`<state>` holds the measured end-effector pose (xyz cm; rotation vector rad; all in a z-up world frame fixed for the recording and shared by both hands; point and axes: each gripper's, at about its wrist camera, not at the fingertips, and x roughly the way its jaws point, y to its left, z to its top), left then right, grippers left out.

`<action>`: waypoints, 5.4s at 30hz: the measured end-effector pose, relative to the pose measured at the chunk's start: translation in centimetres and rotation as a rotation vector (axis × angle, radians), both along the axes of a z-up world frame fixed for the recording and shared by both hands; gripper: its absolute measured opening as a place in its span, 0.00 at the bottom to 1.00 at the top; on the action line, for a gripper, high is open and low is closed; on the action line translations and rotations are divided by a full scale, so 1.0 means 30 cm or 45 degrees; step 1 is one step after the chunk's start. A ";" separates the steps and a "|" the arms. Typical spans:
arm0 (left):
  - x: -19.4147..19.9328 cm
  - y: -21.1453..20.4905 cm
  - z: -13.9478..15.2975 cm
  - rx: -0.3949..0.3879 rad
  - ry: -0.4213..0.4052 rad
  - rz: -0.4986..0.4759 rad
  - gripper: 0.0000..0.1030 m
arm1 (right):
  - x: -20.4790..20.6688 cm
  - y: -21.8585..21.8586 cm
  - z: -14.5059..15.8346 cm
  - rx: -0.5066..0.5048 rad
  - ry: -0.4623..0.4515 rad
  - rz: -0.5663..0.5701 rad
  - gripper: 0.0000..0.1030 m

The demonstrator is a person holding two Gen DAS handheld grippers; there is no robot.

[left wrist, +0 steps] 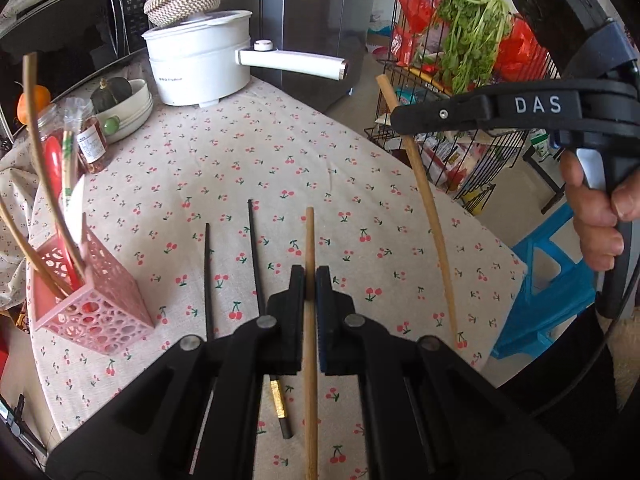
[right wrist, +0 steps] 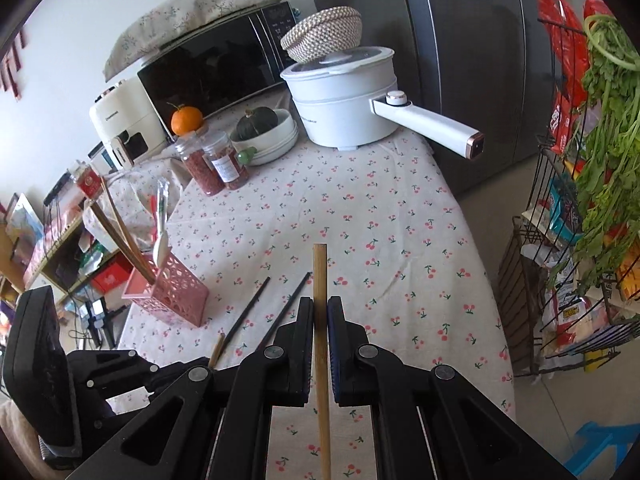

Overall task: Organize utensils
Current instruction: 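Lift both wooden chopsticks up toward the pink basket, then insert both wooden chopsticks into the basket and open both tools, then move both open tools back toward the two black chopsticks, then grasp a black chopstick with the right tool while the left tool grasps the other, then lift both black chopsticks up toward the pink basket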

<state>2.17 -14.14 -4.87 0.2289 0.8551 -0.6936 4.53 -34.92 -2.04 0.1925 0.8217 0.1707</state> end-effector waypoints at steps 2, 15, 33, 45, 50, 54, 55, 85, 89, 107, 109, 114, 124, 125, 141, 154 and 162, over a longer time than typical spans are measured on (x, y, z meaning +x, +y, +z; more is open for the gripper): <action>-0.019 0.046 0.037 -0.032 -0.019 0.014 0.06 | -0.021 0.017 0.036 0.020 -0.048 0.010 0.07; -0.100 0.375 0.344 -0.356 -0.291 0.171 0.06 | -0.067 0.200 0.248 0.101 -0.419 0.114 0.07; 0.031 0.537 0.450 -0.532 -0.829 0.506 0.06 | -0.097 0.445 0.426 0.275 -0.883 0.112 0.07; 0.150 0.516 0.313 -0.386 -0.805 0.566 0.06 | 0.026 0.626 0.273 0.123 -0.890 0.050 0.07; 0.182 0.513 0.282 -0.367 -0.745 0.572 0.06 | 0.081 0.645 0.222 0.148 -0.822 0.029 0.07; 0.196 0.510 0.269 -0.341 -0.693 0.580 0.06 | 0.114 0.640 0.190 0.150 -0.760 0.019 0.08; 0.204 0.513 0.266 -0.342 -0.680 0.590 0.06 | 0.117 0.636 0.187 0.153 -0.747 0.019 0.08; 0.133 0.603 0.096 -0.133 -0.086 0.704 0.92 | 0.095 0.274 0.039 -0.012 -0.200 -0.085 0.78; 0.147 0.581 0.025 -0.067 0.066 0.694 0.92 | 0.151 0.284 -0.074 -0.104 0.015 -0.106 0.78; 0.129 0.490 -0.110 0.137 0.245 0.605 0.92 | 0.350 0.331 -0.412 -0.230 0.460 -0.165 0.78; 0.121 0.478 -0.115 0.152 0.233 0.589 0.92 | 0.363 0.334 -0.433 -0.248 0.467 -0.172 0.78; 0.091 0.423 -0.133 0.215 0.205 0.499 0.92 | 0.362 0.361 -0.451 -0.341 0.456 -0.065 0.59; 0.035 0.258 -0.163 0.272 0.193 0.290 0.92 | 0.291 0.230 -0.419 -0.182 0.539 -0.013 0.07; 0.031 0.237 -0.163 0.271 0.196 0.269 0.92 | 0.271 0.196 -0.421 -0.177 0.540 -0.025 0.06; 0.280 -0.080 -0.203 0.308 0.201 0.382 0.46 | 0.152 -0.093 -0.327 -0.051 0.461 -0.127 0.05; 0.381 -0.059 -0.301 0.369 0.351 0.462 0.08 | 0.117 -0.101 -0.238 0.013 0.377 -0.084 0.05; 0.204 -0.113 -0.224 0.346 0.190 0.324 0.06 | 0.065 -0.098 -0.193 0.037 0.312 -0.109 0.05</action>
